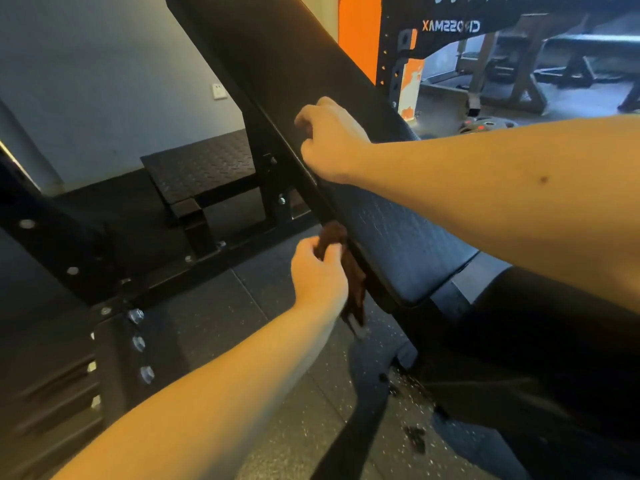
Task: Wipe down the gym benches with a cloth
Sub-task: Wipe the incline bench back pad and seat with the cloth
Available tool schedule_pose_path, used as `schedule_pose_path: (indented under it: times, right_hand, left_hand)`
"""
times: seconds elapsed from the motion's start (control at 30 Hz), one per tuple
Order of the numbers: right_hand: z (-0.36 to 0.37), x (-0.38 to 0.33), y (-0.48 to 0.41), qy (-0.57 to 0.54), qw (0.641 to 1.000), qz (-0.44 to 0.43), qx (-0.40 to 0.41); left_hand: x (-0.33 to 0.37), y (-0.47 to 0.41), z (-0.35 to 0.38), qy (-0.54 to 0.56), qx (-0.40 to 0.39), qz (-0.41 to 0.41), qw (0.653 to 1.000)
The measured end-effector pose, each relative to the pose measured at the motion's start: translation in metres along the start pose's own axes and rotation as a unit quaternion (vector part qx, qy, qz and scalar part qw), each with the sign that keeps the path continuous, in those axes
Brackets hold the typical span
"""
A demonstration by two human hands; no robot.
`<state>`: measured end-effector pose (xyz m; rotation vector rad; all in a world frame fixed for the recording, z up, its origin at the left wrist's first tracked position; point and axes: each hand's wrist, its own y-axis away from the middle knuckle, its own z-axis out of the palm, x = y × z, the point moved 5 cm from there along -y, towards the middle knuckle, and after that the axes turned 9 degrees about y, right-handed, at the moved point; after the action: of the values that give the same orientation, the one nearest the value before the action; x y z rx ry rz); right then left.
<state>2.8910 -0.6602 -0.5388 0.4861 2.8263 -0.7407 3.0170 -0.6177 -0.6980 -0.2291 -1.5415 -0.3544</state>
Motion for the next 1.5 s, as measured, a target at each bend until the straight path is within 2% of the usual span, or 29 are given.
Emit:
schedule_pose_path:
  times: [0.07,0.23,0.37,0.43,0.5,0.67,0.87,1.0,1.07,1.23,1.37,1.5]
  right_hand:
    - [0.004,0.004,0.002,0.006,1.0,0.006,-0.006]
    - [0.013,0.005,0.008,0.039,0.998,0.0,-0.054]
    - [0.011,0.001,0.01,0.029,0.996,-0.015,-0.082]
    - [0.014,0.001,0.011,-0.083,0.987,0.022,-0.138]
    - [0.022,-0.004,0.016,-0.254,0.938,0.097,-0.213]
    - [0.025,0.001,0.034,-0.408,0.864,0.165,-0.244]
    - [0.025,0.007,0.048,-0.452,0.826,0.152,-0.302]
    - [0.023,0.01,0.058,-0.369,0.841,0.143,-0.369]
    - [0.02,0.016,0.057,-0.389,0.837,0.157,-0.351]
    - [0.014,0.028,0.052,-0.5,0.788,0.234,-0.271]
    - [0.024,0.033,0.05,-0.489,0.8,0.243,-0.248]
    - [0.023,0.043,0.045,-0.493,0.799,0.286,-0.193]
  left_hand:
    - [0.01,-0.008,0.002,-0.007,0.006,0.009,1.0]
    - [-0.001,0.008,0.018,-0.12,-0.075,-0.011,0.99]
    - [0.024,-0.017,-0.009,-0.113,-0.106,-0.026,0.988]
    - [0.038,-0.034,-0.025,-0.071,-0.095,-0.037,0.992]
    - [0.045,-0.048,-0.035,-0.015,-0.076,-0.041,0.996]
    - [0.057,-0.063,-0.045,0.12,-0.07,-0.05,0.989]
    - [0.088,-0.069,-0.049,0.175,-0.052,-0.038,0.982]
    - [0.089,-0.077,-0.051,0.179,0.002,-0.086,0.98]
    - [0.087,-0.075,-0.048,0.185,0.005,-0.106,0.977]
    - [0.082,-0.08,-0.047,0.2,-0.012,-0.111,0.973]
    - [0.078,-0.078,-0.039,0.161,-0.115,-0.1,0.975]
    - [0.073,-0.083,-0.041,0.061,-0.132,-0.051,0.988]
